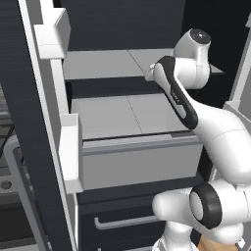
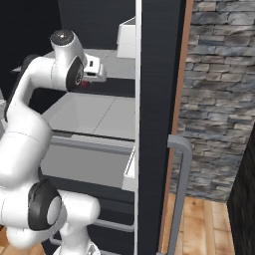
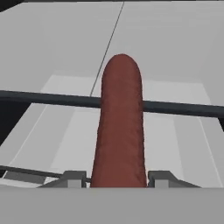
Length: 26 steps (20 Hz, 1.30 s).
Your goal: Retrieve the sausage and cheese from the fridge and place them on the cutting board on the counter.
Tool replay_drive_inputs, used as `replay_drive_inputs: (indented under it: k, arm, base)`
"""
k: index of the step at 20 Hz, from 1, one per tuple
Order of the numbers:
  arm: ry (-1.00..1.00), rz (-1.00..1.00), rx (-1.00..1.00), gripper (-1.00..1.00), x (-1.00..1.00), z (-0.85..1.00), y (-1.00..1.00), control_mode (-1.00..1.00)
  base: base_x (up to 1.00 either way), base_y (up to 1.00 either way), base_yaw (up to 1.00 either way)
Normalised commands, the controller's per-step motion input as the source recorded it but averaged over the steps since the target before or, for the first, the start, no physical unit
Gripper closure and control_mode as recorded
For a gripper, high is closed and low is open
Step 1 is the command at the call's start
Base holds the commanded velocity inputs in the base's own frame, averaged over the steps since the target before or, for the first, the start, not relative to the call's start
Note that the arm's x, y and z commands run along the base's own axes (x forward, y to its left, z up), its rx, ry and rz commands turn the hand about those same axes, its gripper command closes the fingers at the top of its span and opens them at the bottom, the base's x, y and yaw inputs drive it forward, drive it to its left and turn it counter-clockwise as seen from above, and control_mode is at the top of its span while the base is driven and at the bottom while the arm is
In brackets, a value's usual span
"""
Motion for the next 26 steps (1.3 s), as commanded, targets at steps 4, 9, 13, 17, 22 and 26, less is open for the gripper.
replay_drive_inputs:
  k: [4, 9, 13, 17, 22, 26]
  arm:
    - [0.0, 0.0, 0.0, 1.0, -0.94, 0.0, 0.0, -1.0]
    - [0.0, 0.0, 0.01, 1.0, -0.94, 0.0, 0.0, -1.0]
    - [0.15, 0.0, -0.01, 1.0, -0.64, -0.41, 0.05, -1.0]
    - [0.13, 0.0, 0.0, 1.0, -0.3, -0.81, 0.11, -1.0]
    - [0.06, 0.0, 0.0, 1.0, -0.2, -0.66, 0.07, -1.0]
    - [0.06, 0.02, 0.0, 1.0, -0.07, -0.42, 0.0, -1.0]
  base:
    - [0.0, 0.0, 0.0]
    - [0.0, 0.0, 0.0]
    - [0.0, 0.0, 0.0]
    - [0.0, 0.0, 0.0]
    - [0.0, 0.0, 0.0]
    - [0.0, 0.0, 0.0]
